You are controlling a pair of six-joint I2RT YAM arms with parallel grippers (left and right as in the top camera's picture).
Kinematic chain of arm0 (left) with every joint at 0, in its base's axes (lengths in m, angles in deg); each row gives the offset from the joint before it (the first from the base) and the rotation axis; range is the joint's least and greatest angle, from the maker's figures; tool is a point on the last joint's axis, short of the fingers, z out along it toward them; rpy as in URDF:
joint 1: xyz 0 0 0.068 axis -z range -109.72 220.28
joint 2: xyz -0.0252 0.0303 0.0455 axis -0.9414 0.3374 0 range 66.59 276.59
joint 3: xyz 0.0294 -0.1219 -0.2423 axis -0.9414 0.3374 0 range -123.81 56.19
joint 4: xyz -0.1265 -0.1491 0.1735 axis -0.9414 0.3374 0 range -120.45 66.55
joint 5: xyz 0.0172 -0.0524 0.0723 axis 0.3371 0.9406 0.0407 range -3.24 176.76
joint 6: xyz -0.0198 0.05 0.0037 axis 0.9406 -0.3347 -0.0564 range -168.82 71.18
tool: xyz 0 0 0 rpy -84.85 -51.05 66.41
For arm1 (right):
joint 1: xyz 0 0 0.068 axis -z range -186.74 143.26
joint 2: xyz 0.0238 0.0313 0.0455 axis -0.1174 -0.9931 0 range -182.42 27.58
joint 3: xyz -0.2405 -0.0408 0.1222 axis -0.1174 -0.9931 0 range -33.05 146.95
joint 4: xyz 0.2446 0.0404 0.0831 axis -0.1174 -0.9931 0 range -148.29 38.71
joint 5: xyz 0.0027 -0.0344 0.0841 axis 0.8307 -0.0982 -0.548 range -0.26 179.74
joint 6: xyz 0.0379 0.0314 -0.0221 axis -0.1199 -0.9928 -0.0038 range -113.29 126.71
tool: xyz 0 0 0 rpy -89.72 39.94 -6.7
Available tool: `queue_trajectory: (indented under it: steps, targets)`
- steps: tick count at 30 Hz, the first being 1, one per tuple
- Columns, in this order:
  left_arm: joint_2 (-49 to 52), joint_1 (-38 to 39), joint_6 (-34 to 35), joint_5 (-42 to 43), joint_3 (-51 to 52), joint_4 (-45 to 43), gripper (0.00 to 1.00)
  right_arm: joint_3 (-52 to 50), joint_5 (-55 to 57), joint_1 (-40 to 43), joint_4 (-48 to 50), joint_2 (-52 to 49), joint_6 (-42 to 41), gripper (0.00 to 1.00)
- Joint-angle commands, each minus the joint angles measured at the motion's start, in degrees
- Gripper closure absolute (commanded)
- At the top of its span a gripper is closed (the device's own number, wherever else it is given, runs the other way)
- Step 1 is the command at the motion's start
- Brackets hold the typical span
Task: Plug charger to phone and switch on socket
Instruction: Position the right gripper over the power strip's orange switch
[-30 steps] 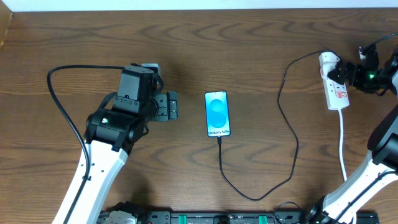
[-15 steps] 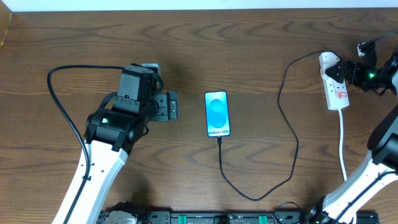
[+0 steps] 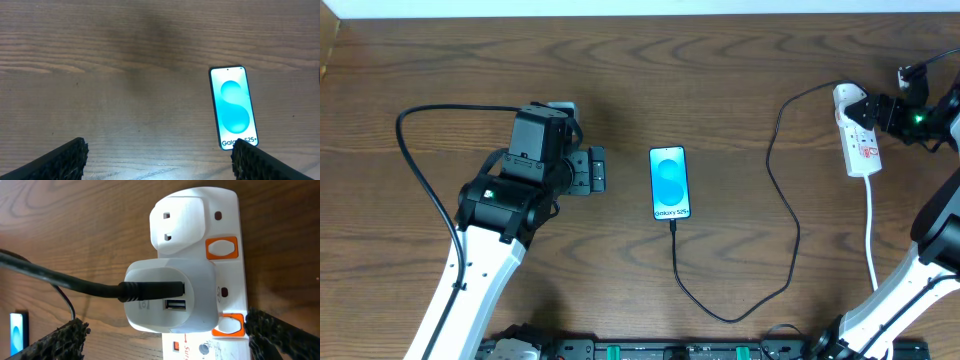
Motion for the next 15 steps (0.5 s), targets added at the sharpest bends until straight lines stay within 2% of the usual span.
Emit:
queue_trajectory:
  steps: [1,15]
  targets:
    - [-0.2,-0.3,-0.4,-0.7,0.2,0.1,0.08,-0.8,-1.4,-0.5,0.1,0.2,-2.7,0.01]
    - [-0.2,-0.3,-0.4,-0.7,0.2,0.1,0.09,-1.6,-1.4,-1.2,0.2,-0.2,-5.5,0.01]
